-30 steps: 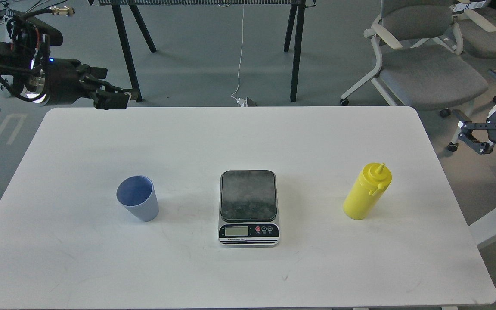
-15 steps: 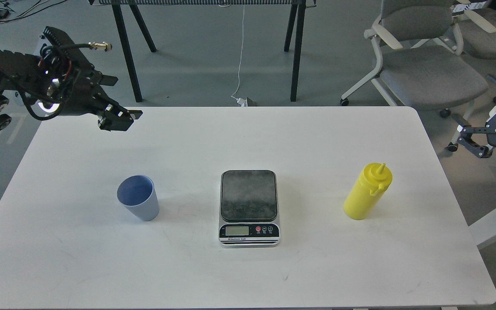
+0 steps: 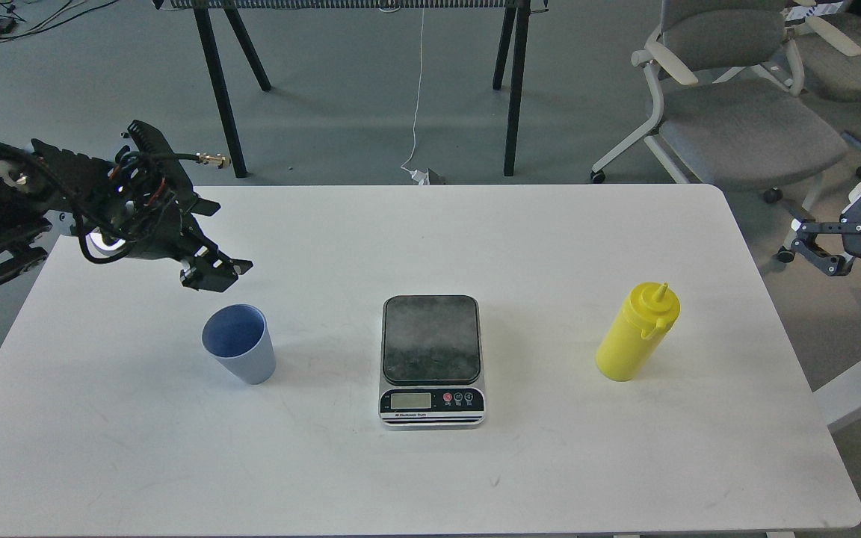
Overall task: Pour seasoning into cup on scale with both arms
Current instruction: 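Lower the left gripper down onto the blue cup, then close the left gripper on the blue cup rim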
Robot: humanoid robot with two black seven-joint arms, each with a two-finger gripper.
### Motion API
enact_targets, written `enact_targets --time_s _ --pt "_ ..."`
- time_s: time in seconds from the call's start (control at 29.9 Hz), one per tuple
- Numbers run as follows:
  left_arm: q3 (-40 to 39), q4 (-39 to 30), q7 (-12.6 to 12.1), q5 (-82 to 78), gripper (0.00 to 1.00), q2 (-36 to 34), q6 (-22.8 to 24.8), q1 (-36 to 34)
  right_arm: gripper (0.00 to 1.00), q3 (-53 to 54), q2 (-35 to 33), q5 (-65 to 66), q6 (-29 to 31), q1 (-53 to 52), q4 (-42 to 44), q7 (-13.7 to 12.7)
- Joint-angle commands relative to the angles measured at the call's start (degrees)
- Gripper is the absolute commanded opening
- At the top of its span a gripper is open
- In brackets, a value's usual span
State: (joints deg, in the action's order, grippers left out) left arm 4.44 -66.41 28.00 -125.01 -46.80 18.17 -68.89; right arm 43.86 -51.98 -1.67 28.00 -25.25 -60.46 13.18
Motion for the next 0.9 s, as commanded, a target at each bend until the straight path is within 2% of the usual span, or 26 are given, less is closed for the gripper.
enact_targets --time_s 0.0,0.33,0.87 --pt "1.5 0.0 0.0 0.0 1.0 0.1 0.0 0.3 0.99 0.0 0.1 0.0 0.0 0.0 0.2 0.0" --pt "2.1 -1.4 0.0 0.0 1.0 1.7 0.2 1.9 0.99 0.0 0.1 0.0 0.0 0.6 0.2 0.0" --pt "5.5 1.5 0.0 0.0 1.0 3.4 0.2 2.0 0.99 0.1 0.1 0.0 0.0 1.3 0.2 0.0"
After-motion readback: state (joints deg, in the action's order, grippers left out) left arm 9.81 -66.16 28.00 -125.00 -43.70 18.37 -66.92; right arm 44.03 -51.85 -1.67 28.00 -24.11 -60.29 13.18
